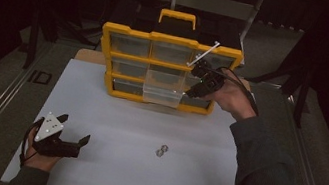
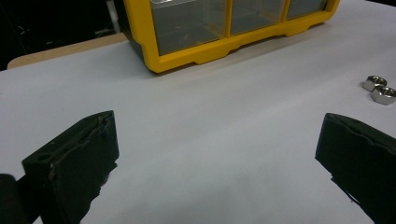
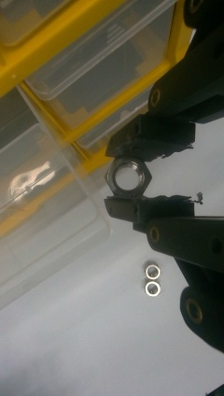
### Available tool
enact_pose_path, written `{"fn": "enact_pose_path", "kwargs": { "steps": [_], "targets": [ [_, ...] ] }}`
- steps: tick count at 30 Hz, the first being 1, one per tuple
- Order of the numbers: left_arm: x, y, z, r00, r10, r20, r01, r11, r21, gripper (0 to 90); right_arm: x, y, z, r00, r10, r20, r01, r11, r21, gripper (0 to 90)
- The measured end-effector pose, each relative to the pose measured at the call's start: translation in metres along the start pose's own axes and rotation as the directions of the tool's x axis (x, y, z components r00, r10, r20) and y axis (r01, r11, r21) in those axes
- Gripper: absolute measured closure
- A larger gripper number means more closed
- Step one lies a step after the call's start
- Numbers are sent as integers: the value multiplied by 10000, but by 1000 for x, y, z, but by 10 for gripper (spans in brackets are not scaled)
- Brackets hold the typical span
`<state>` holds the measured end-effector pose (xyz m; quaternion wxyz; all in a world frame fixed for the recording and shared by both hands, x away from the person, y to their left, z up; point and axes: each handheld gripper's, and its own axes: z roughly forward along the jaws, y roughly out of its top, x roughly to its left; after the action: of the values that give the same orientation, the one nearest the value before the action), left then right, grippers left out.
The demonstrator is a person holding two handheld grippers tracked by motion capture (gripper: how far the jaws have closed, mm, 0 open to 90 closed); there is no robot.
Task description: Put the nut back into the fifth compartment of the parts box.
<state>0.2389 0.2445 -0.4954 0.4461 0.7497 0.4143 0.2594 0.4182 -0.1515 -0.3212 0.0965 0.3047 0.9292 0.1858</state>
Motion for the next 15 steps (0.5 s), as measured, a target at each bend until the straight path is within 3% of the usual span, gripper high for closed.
{"fn": "enact_pose_path", "kwargs": {
  "steps": [15],
  "targets": [
    [0,0,0,10000,-4,15,4,10000,-3,0,2,17,-5,10000,-59,61,59,10000,-59,704]
  ]
}}
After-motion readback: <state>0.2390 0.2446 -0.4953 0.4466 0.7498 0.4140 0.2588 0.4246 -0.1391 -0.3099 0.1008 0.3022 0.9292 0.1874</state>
